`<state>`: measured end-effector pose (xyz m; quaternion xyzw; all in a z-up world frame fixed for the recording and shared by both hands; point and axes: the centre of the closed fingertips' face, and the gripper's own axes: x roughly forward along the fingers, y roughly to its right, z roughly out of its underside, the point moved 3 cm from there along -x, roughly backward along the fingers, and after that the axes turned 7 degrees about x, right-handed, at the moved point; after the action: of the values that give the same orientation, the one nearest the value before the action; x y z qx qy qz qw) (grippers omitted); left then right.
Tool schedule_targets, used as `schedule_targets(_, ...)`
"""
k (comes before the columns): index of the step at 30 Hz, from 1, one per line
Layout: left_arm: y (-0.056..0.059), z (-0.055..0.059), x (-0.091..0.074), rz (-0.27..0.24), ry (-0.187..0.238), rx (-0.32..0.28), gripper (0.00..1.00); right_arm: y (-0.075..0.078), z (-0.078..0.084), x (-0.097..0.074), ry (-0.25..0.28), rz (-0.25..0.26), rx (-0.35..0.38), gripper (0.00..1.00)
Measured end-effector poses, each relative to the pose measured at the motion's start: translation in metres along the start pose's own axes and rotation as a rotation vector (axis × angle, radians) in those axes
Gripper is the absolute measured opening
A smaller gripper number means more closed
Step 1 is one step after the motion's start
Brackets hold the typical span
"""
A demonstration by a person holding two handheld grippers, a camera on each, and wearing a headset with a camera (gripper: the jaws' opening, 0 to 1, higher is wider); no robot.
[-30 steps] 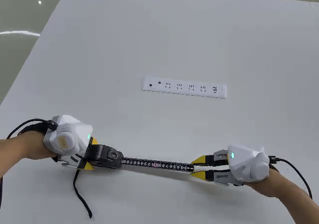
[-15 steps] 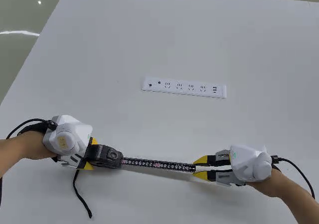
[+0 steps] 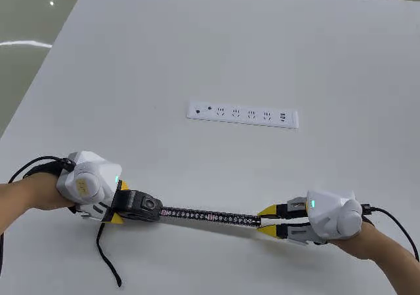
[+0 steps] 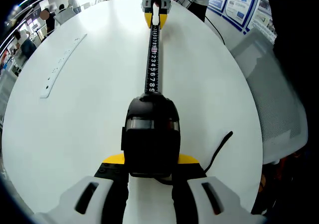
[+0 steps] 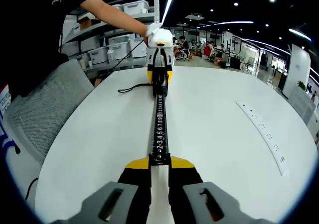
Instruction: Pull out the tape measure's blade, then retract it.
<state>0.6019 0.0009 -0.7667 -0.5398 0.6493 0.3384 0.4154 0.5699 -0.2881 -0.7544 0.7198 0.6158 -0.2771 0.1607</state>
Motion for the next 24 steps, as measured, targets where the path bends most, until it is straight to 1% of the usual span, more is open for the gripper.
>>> schedule_targets(3, -0.0001, 0.0002, 0.0001, 0.000, 0.000, 0.000, 0.29, 0.0014, 0.0026, -0.0003, -0.001, 0.000, 0.001, 0.10)
schedule_targets(12, -0.0003, 0.0005, 0.0002, 0.000, 0.000, -0.001, 0.29, 0.0002, 0.0019, -0.0046, -0.004, 0.002, 0.003, 0.10)
schedule_targets(24, -0.0002, 0.0004, 0.0004, 0.000, -0.002, -0.001, 0.29, 0.0011, 0.0049, -0.0085, -0.006, 0.004, 0.008, 0.10)
